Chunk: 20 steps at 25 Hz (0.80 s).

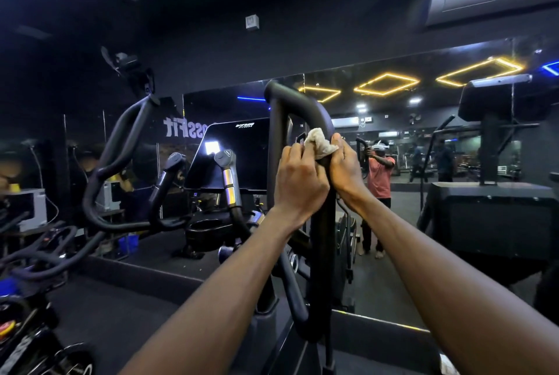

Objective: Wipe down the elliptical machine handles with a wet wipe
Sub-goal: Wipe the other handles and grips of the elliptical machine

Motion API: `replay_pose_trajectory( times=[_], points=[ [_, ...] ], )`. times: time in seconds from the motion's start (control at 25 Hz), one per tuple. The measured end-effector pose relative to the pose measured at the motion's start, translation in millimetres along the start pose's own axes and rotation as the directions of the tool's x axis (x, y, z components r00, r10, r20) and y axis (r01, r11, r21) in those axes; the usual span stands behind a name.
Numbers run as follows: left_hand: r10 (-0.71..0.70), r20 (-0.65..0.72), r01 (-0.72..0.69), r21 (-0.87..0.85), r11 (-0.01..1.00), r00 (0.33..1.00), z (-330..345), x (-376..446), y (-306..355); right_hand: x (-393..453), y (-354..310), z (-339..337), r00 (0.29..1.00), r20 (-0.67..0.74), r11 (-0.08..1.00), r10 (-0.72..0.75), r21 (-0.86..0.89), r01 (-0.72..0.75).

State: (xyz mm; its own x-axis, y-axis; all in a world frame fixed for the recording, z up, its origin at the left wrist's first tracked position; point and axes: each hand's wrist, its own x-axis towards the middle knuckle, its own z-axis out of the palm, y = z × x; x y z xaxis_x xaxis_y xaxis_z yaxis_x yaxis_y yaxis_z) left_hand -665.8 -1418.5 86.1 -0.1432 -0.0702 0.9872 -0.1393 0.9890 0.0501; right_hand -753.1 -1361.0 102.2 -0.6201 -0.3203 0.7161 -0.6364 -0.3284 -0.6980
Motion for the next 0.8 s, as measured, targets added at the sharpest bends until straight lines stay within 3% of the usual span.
replay_pose_trajectory(
  times=[0.2,0.32,0.44,0.56,0.8],
  points=[
    [-0.299,0.131,0.317,-0.149,0.937,0.945,3,31,22,-4,-8,-15,0.984,0.165,0.990,0.073,0.106,-0.091],
    [-0.386,0.179,0.418,-0.212,0.883,0.905,11,20,38,-8,-8,-19,0.965,0.221,0.976,0.140,0.131,-0.171],
    [-0.350,0.128,0.368,-0.172,0.914,0.928,14,-16,39,-14,-7,-25,0.935,0.242,0.958,0.259,0.062,-0.281],
    [-0.302,0.152,0.317,-0.081,0.945,0.941,17,-54,30,-15,-3,-27,0.923,0.262,0.951,0.283,0.046,-0.305],
    [-0.174,0.203,0.219,-0.226,0.949,0.964,19,-7,27,-18,-2,-27,0.947,0.193,0.963,0.258,0.029,-0.268]
  ],
)
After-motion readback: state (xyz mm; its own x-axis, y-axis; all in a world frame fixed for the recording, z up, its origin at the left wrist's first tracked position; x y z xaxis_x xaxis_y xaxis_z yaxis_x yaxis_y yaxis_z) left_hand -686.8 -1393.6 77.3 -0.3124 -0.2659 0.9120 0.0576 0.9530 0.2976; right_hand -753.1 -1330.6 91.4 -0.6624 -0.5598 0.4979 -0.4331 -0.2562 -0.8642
